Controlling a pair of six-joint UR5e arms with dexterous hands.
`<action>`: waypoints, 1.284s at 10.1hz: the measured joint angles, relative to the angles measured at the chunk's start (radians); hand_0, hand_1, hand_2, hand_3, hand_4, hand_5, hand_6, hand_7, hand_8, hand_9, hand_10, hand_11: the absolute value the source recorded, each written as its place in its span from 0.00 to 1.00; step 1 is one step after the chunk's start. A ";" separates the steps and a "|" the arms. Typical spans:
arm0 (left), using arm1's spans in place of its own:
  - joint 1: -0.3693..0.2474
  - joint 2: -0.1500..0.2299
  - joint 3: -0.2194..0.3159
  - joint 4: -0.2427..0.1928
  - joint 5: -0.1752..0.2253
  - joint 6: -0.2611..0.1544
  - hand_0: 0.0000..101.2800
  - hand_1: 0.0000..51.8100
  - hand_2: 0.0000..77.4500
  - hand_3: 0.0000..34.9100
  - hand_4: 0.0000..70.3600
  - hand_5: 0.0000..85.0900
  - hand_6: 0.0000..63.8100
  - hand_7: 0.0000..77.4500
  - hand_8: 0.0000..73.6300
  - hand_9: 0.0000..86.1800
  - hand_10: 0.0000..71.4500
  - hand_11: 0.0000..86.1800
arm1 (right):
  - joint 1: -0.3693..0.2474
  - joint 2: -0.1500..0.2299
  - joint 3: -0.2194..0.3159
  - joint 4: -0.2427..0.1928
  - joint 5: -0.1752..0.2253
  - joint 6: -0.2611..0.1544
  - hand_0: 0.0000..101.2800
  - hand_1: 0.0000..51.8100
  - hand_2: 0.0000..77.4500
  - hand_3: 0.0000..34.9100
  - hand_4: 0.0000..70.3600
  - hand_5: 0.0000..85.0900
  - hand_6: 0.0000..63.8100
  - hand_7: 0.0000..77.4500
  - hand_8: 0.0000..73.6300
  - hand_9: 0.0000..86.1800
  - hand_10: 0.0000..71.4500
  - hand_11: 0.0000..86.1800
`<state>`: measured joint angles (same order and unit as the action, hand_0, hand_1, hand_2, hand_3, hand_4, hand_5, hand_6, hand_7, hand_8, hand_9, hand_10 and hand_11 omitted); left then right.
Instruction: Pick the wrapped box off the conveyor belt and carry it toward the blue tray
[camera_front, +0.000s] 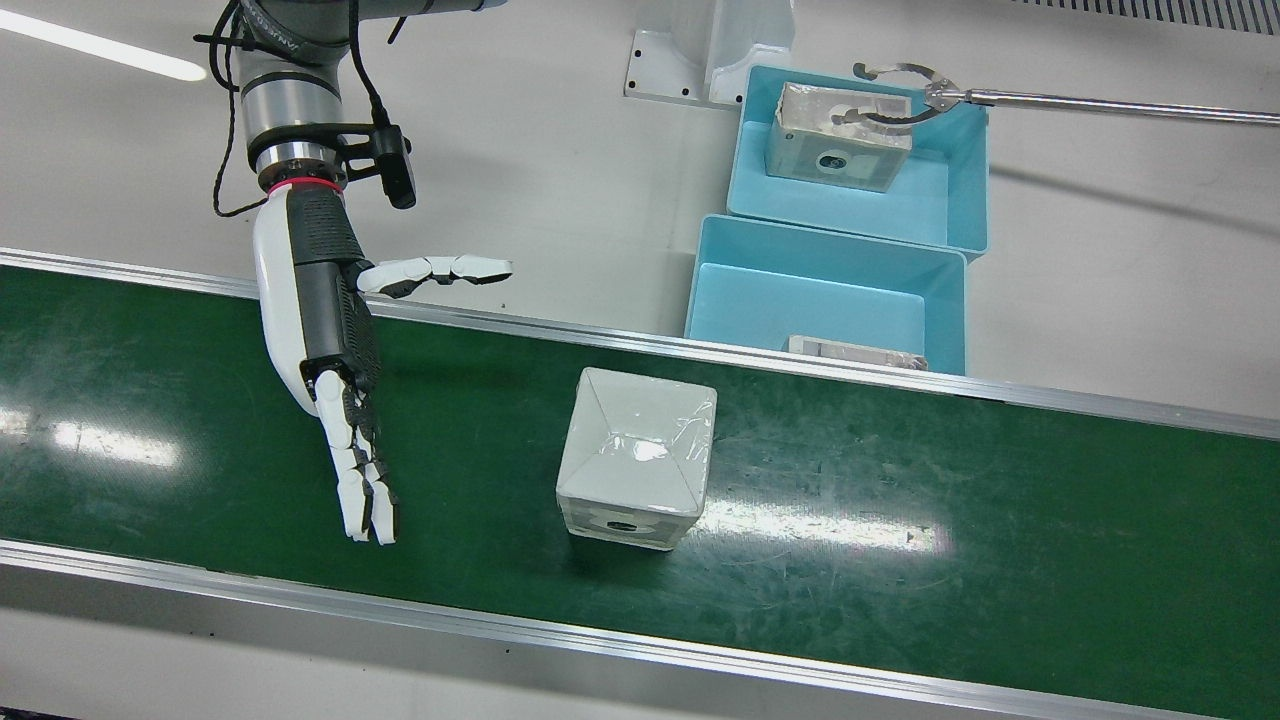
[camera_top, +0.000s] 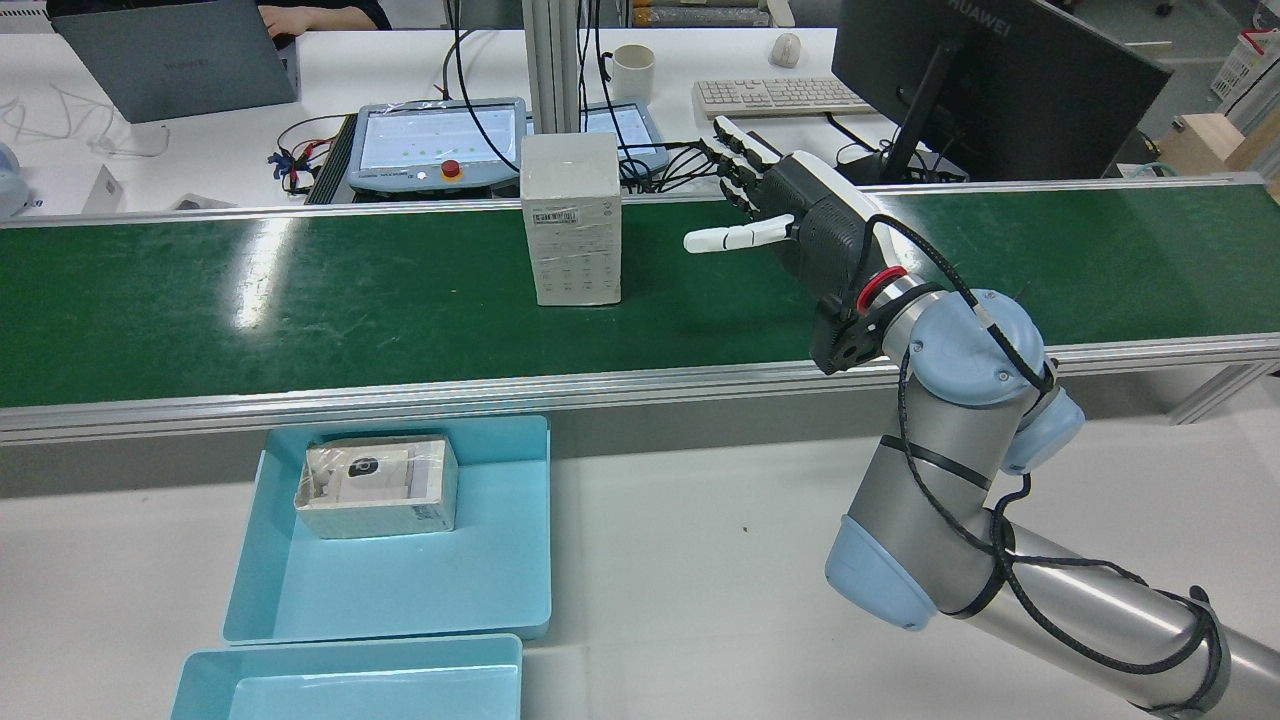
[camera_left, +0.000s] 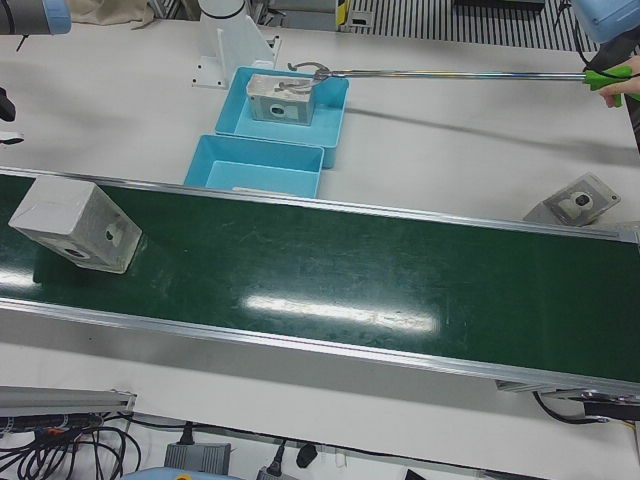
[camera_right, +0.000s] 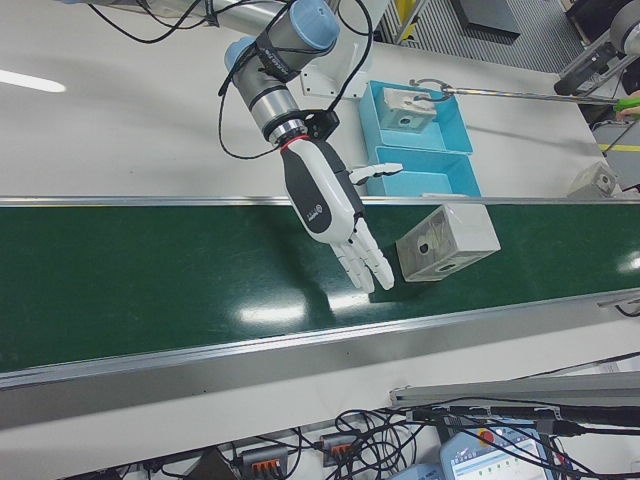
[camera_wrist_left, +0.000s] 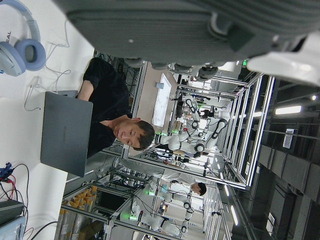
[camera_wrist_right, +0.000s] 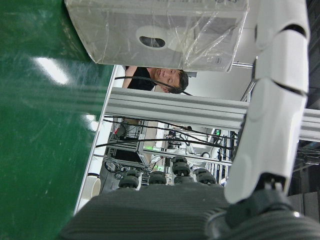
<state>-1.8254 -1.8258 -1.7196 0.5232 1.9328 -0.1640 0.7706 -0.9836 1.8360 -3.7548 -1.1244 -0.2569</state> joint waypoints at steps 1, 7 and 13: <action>0.000 0.000 0.000 0.000 0.000 0.000 0.00 0.00 0.01 0.00 0.00 0.01 0.00 0.00 0.00 0.00 0.00 0.00 | 0.004 0.000 -0.001 0.000 0.000 0.000 0.44 0.23 0.15 0.09 0.00 0.01 0.00 0.01 0.01 0.01 0.05 0.06; 0.000 0.000 0.000 0.000 0.000 0.000 0.00 0.00 0.01 0.00 0.00 0.01 0.00 0.00 0.00 0.00 0.00 0.00 | 0.011 0.001 -0.004 0.001 0.000 0.000 0.44 0.23 0.15 0.09 0.00 0.01 0.00 0.01 0.01 0.01 0.03 0.06; 0.000 0.000 0.000 0.000 0.000 0.000 0.00 0.00 0.01 0.00 0.00 0.01 0.00 0.00 0.00 0.00 0.00 0.00 | 0.011 0.008 -0.070 0.046 0.002 0.002 0.44 0.23 0.16 0.01 0.04 0.01 0.00 0.00 0.01 0.01 0.03 0.06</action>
<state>-1.8254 -1.8258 -1.7196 0.5232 1.9329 -0.1640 0.7820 -0.9759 1.7665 -3.7092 -1.1228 -0.2551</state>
